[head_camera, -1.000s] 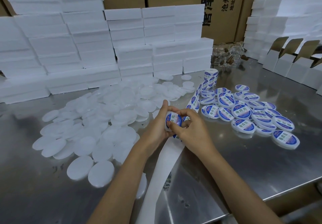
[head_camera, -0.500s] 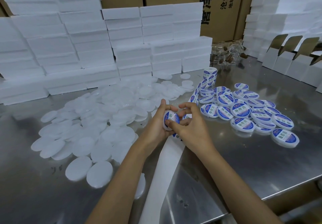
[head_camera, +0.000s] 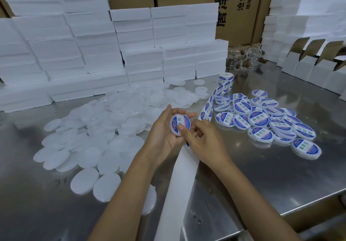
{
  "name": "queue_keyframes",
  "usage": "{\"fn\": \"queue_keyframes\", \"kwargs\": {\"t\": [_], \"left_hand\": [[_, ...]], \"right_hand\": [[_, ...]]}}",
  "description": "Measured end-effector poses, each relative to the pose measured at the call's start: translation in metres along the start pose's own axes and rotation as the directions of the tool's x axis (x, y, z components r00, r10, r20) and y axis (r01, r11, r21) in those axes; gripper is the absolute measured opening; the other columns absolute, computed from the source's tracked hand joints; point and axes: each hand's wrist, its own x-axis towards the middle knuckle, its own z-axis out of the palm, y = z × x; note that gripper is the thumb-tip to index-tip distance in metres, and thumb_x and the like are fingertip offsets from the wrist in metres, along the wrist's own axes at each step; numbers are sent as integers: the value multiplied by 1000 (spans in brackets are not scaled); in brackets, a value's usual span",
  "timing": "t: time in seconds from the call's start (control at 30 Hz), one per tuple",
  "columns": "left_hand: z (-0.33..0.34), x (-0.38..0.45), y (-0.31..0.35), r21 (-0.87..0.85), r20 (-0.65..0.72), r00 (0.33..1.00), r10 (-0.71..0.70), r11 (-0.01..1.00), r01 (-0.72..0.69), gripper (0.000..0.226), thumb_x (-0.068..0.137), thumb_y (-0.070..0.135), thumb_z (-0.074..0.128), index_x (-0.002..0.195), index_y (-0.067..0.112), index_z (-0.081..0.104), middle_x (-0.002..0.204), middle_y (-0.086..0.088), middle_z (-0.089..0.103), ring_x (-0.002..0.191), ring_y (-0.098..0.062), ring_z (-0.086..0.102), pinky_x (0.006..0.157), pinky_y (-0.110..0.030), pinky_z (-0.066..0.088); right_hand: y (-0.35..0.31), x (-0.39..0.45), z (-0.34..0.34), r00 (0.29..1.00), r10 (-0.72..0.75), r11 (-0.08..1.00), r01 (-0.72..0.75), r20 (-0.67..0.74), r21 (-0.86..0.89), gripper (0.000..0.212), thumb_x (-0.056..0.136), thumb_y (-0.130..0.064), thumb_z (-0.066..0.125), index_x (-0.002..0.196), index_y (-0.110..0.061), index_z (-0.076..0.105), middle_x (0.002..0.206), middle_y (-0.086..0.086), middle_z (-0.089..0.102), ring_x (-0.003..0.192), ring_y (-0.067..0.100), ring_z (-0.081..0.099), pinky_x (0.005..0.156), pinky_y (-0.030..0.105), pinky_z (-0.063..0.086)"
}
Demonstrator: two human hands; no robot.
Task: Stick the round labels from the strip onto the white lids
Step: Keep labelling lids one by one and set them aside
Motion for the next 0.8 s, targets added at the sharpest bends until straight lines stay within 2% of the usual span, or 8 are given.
{"fn": "queue_keyframes", "kwargs": {"t": [0.13,0.23,0.3,0.4,0.5,0.57,0.67,0.8], "left_hand": [[-1,0,1,-47,22,999,-24,999,25,32,106,30,39,98,5,58,127,-26,66,114,-39,68,96,-51,55],[0,0,-1,-57,32,999,-8,998,10,12,98,9,46,100,3,56,119,-27,69,107,-37,70,89,-46,61],[-1,1,-2,-48,13,1000,21,999,-20,20,96,-3,36,104,3,54,117,-26,69,103,-37,70,87,-45,61],[-3,1,-2,68,9,998,60,996,-61,23,98,0,34,109,5,53,125,-21,69,107,-36,68,91,-43,59],[-2,1,-2,81,31,998,47,996,-49,20,102,10,37,110,8,55,125,-18,70,103,-32,71,82,-39,61],[-3,3,-5,177,34,998,48,983,-53,24,102,8,41,120,12,56,126,-15,69,105,-31,69,80,-41,59],[-6,2,-9,446,32,996,79,891,-85,43,97,-3,54,133,20,57,126,-15,67,103,-30,68,81,-43,57],[-9,0,-6,584,-27,978,207,797,-153,36,89,3,73,121,19,67,108,-5,75,86,-21,74,69,-32,61]], "right_hand": [[2,2,0,999,-25,999,24,28,22,38,101,-33,54,73,-8,56,71,5,53,68,15,49,61,34,41],[0,1,1,1000,-7,997,6,19,79,38,105,-25,47,73,-6,54,65,1,51,62,15,47,60,38,39],[-2,1,2,999,6,994,-11,41,107,40,106,-29,44,76,-5,56,64,-1,54,63,16,50,61,42,41],[-8,0,2,995,51,994,-59,91,88,53,97,-54,47,76,-7,55,64,4,56,63,21,52,62,42,43],[-10,0,3,992,85,989,-96,97,115,49,98,-50,50,80,-5,58,65,3,60,62,19,54,61,38,43],[-9,1,1,987,142,962,-154,69,225,44,102,-40,50,82,-2,58,66,3,62,62,14,57,61,35,46],[-8,3,-2,985,172,951,-165,-5,261,41,104,-33,49,73,-7,50,56,-7,51,54,4,47,54,22,41],[-10,2,-3,986,166,952,-156,-13,263,42,105,-31,46,74,-3,51,66,12,53,63,12,48,63,35,42]]}}
